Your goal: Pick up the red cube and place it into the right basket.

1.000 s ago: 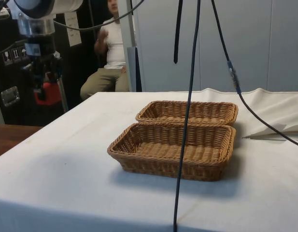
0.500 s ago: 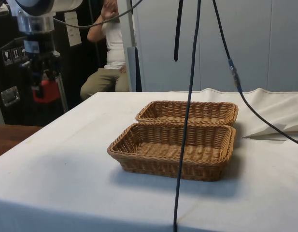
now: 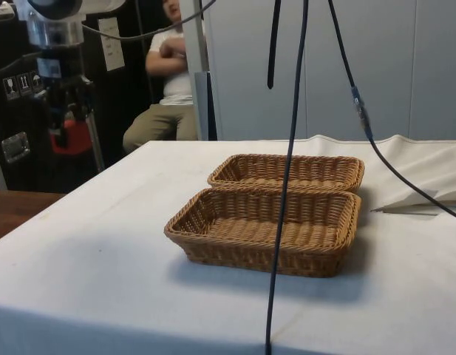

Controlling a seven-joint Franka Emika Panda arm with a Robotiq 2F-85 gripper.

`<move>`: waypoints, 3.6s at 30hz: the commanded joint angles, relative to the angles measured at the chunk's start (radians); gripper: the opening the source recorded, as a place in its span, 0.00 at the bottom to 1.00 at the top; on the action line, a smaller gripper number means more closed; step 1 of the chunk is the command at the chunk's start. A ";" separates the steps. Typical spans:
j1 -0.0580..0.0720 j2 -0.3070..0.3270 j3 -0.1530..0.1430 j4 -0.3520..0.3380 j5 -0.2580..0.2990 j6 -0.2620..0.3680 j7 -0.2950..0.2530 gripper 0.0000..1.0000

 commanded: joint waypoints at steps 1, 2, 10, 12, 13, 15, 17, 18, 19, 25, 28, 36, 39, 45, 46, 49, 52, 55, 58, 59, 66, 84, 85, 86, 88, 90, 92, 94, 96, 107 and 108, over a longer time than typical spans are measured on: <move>0.014 -0.031 -0.001 -0.059 0.004 0.037 -0.009 0.03; 0.013 -0.032 0.000 -0.063 0.006 0.040 -0.011 0.03; 0.015 -0.034 -0.003 -0.096 0.001 0.050 -0.025 0.03; 0.014 -0.033 -0.005 -0.103 -0.001 0.052 -0.030 0.03; -0.001 -0.002 -0.001 -0.049 0.001 0.020 -0.024 0.03; 0.015 -0.032 -0.007 -0.110 -0.003 0.053 -0.035 0.03; 0.015 -0.032 -0.010 -0.123 -0.004 0.056 -0.043 0.03; 0.015 -0.032 -0.010 -0.127 -0.005 0.057 -0.045 0.03; 0.015 -0.032 -0.011 -0.131 -0.006 0.058 -0.048 0.03; 0.015 -0.038 -0.023 -0.150 -0.009 0.057 -0.063 0.03; 0.017 -0.044 -0.031 -0.151 -0.010 0.053 -0.068 0.03; 0.016 -0.071 -0.035 -0.156 -0.025 0.050 -0.068 0.03; -0.001 -0.050 -0.027 -0.113 -0.027 0.025 -0.065 0.03; 0.018 -0.124 -0.038 -0.195 -0.070 0.038 -0.067 0.03; -0.001 -0.092 -0.027 -0.146 -0.064 0.019 -0.065 0.03; 0.018 -0.139 -0.038 -0.206 -0.084 0.036 -0.066 0.03; 0.018 -0.158 -0.038 -0.222 -0.102 0.033 -0.066 0.03; 0.018 -0.173 -0.038 -0.234 -0.116 0.032 -0.065 0.03; 0.019 -0.183 -0.038 -0.243 -0.125 0.031 -0.065 0.03; 0.019 -0.188 -0.038 -0.247 -0.130 0.031 -0.064 0.03; 0.019 -0.220 -0.036 -0.280 -0.155 0.031 -0.065 0.03; 0.029 -0.267 -0.016 -0.366 -0.158 0.082 -0.054 0.03; 0.029 -0.272 -0.014 -0.373 -0.158 0.086 -0.054 0.03; 0.029 -0.272 -0.014 -0.373 -0.158 0.086 -0.054 0.03; 0.030 -0.283 -0.013 -0.386 -0.162 0.086 -0.054 0.03; 0.032 -0.290 -0.013 -0.392 -0.164 0.083 -0.054 0.03; 0.032 -0.296 -0.013 -0.397 -0.166 0.081 -0.054 0.03; 0.033 -0.305 -0.013 -0.405 -0.168 0.080 -0.054 0.03; 0.033 -0.312 -0.011 -0.412 -0.171 0.080 -0.053 0.03; 0.037 -0.359 -0.007 -0.460 -0.184 0.082 -0.052 0.03; 0.038 -0.368 -0.006 -0.469 -0.187 0.082 -0.051 0.03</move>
